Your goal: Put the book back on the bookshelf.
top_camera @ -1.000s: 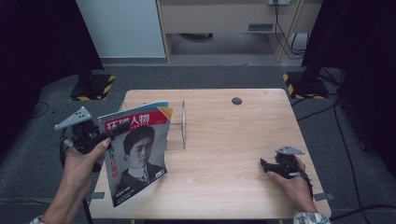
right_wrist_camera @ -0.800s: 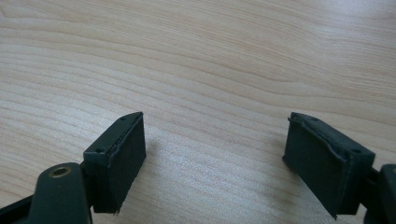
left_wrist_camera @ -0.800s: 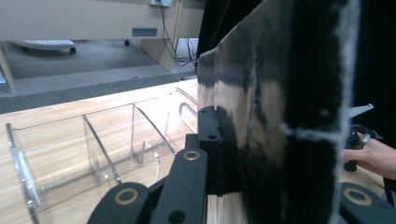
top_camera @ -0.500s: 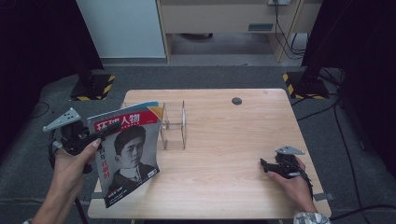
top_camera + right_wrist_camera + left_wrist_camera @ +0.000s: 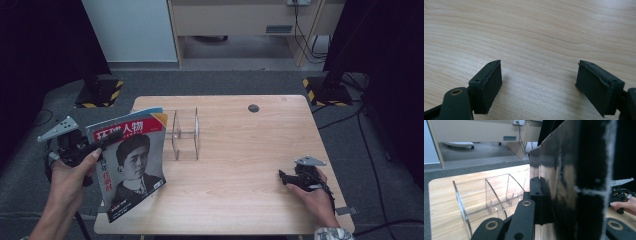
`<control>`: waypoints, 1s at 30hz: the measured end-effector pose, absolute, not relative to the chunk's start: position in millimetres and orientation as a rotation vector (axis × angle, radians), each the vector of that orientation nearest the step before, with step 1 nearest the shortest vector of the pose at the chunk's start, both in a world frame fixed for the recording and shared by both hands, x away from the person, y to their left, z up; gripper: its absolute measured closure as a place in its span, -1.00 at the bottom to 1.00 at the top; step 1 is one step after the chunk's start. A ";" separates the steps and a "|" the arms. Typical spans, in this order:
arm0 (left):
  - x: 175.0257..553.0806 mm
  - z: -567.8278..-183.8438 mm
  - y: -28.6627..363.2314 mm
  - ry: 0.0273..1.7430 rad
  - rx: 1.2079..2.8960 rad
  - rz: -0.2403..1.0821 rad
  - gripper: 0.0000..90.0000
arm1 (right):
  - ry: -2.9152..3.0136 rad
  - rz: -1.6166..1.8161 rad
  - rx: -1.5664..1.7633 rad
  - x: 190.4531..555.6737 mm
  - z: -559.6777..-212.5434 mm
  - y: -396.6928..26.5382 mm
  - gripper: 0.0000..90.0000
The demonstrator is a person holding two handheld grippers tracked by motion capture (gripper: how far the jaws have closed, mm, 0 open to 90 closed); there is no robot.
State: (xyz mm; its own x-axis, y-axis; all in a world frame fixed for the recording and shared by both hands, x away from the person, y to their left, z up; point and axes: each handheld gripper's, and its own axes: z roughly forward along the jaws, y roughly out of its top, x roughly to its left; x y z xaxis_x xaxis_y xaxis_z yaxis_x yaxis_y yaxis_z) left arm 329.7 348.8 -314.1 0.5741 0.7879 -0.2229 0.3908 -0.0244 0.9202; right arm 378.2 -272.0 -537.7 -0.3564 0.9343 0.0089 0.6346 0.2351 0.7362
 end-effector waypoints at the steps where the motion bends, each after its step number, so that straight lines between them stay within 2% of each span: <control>1: 329.2 -313.9 350.3 1.008 1.635 0.425 0.92 | 2.077 0.920 1.437 378.2 -537.7 -272.0 -0.54; 21: 318.8 -302.4 385.9 1.077 1.598 0.477 0.93 | 2.077 0.920 1.437 378.2 -537.7 -272.0 -0.54; 30: 329.2 -298.5 390.8 1.100 1.591 0.523 0.93 | 2.077 0.920 1.438 378.2 -537.7 -272.0 -0.54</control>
